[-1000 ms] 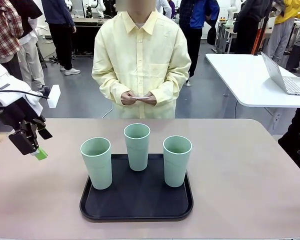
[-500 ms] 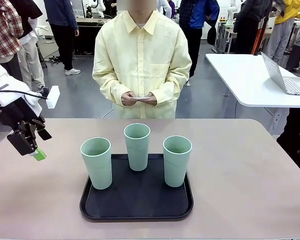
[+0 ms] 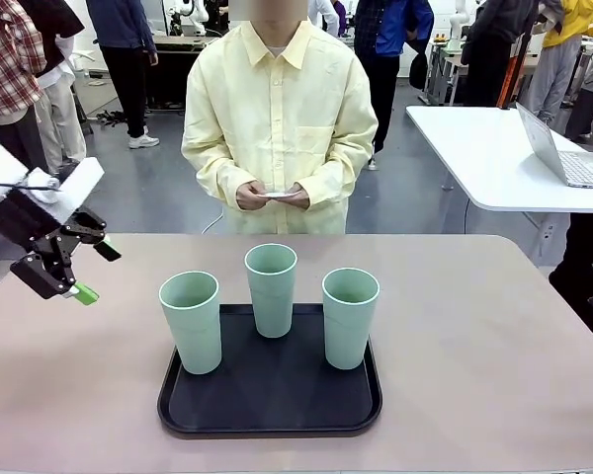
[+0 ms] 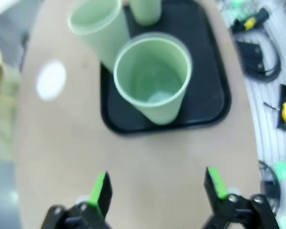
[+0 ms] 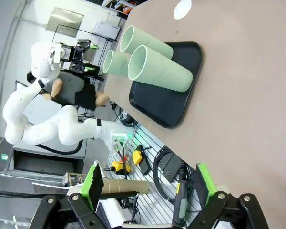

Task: Place coasters on the table and set cups on them.
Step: Pick up one Reusable plastic cup and place it on a coaster set by the human.

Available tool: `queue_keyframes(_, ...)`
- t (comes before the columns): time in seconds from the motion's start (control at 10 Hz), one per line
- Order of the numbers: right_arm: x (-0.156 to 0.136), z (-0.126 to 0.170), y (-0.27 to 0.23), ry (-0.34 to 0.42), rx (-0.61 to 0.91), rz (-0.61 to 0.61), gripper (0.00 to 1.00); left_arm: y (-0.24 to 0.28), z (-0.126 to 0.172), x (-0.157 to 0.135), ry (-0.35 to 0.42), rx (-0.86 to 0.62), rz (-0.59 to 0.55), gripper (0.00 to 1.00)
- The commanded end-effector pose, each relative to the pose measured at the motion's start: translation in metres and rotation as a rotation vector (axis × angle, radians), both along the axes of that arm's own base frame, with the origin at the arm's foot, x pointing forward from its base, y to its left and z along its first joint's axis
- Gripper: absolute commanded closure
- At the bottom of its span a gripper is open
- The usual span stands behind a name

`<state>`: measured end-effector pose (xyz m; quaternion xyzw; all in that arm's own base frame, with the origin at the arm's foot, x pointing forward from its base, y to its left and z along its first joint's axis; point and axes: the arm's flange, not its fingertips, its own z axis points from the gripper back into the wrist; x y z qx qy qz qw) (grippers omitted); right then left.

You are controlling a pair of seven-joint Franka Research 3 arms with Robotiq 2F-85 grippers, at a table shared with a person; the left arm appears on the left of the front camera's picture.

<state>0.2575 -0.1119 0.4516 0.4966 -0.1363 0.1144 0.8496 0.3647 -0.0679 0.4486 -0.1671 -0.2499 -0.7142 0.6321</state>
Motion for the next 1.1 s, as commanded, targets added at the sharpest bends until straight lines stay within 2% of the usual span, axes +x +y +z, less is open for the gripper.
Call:
queue_keyframes(0.0,0.004,0.001,0.0,-0.026,0.036,-0.001,0.0,0.018,-0.042,-0.009,0.01,-0.197,-0.184,0.0)
queue_keyframes(0.3,0.004,0.001,0.0,-0.026,0.036,-0.001,0.0,0.032,-0.086,-0.001,0.092,-0.377,-0.03,0.0)
queue_keyframes(0.4,0.004,0.001,0.0,-0.026,0.036,-0.001,0.0,0.033,-0.104,-0.005,0.157,-0.455,0.045,0.0)
queue_keyframes(0.5,0.004,0.001,0.0,-0.026,0.036,-0.001,0.0,0.03,-0.114,-0.007,0.176,-0.493,0.089,0.0)
queue_keyframes(0.7,0.004,0.001,0.0,-0.026,0.036,-0.001,0.0,0.024,-0.127,-0.018,0.136,-0.546,0.109,0.0)
queue_keyframes(1.0,0.004,0.001,0.0,-0.026,0.036,-0.001,0.0,0.011,-0.143,-0.021,0.169,-0.54,0.138,0.0)
